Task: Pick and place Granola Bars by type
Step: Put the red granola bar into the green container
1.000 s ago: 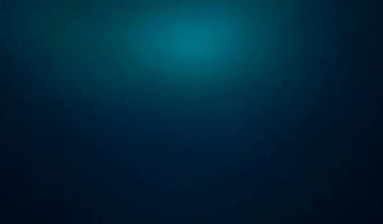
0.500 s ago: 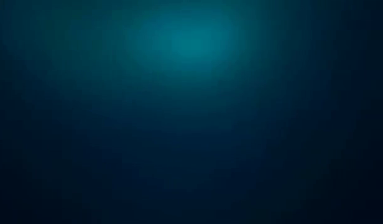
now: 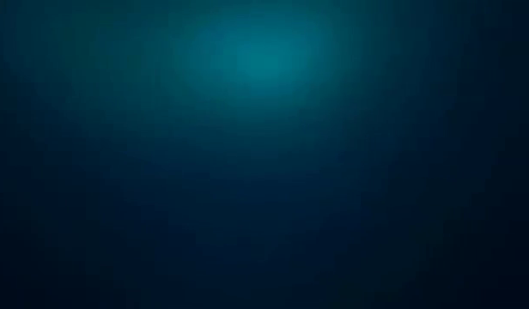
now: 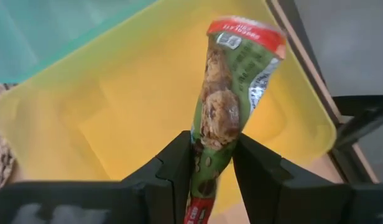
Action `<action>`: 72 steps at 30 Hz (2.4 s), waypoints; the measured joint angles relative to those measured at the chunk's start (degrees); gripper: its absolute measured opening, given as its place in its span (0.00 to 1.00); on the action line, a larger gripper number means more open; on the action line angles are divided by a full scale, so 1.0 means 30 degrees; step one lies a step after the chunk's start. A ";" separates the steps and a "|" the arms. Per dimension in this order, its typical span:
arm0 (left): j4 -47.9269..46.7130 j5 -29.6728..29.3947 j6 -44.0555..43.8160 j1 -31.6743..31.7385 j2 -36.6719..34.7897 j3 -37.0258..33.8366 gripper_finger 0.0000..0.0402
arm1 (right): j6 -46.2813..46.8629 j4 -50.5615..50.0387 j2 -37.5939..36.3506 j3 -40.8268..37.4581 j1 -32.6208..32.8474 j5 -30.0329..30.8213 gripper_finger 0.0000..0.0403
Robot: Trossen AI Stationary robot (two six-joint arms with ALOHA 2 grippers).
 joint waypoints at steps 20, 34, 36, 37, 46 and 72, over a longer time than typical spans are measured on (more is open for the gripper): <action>-0.0012 0.0006 0.0210 -0.0007 0.0000 0.0000 0.42 | 0.0151 0.1944 0.2498 -0.0007 0.0014 -0.1039 0.29; -0.3085 0.4427 0.2584 -0.0553 0.0007 0.0000 0.42 | 0.0688 -0.0194 -0.0842 -0.0007 0.2297 -0.1786 0.29; -0.3378 0.5073 0.3860 -0.1053 0.0086 0.0000 0.42 | 0.1093 -0.0184 -0.1690 -0.0007 0.2756 -0.1456 0.29; -0.3359 0.5194 0.4424 -0.1342 0.0202 0.0000 0.42 | 0.1350 -0.0198 -0.2165 -0.0007 0.2965 -0.1286 0.29; -0.4408 0.5406 0.6962 -0.3456 0.2560 -0.0015 0.43 | 0.2605 -0.0307 -0.6530 -0.0007 0.5193 0.1280 0.29; -0.5246 0.6316 1.1322 -0.5697 0.9533 -0.0015 0.57 | 0.7555 -0.3120 -1.0217 -0.1314 1.0996 0.3005 0.49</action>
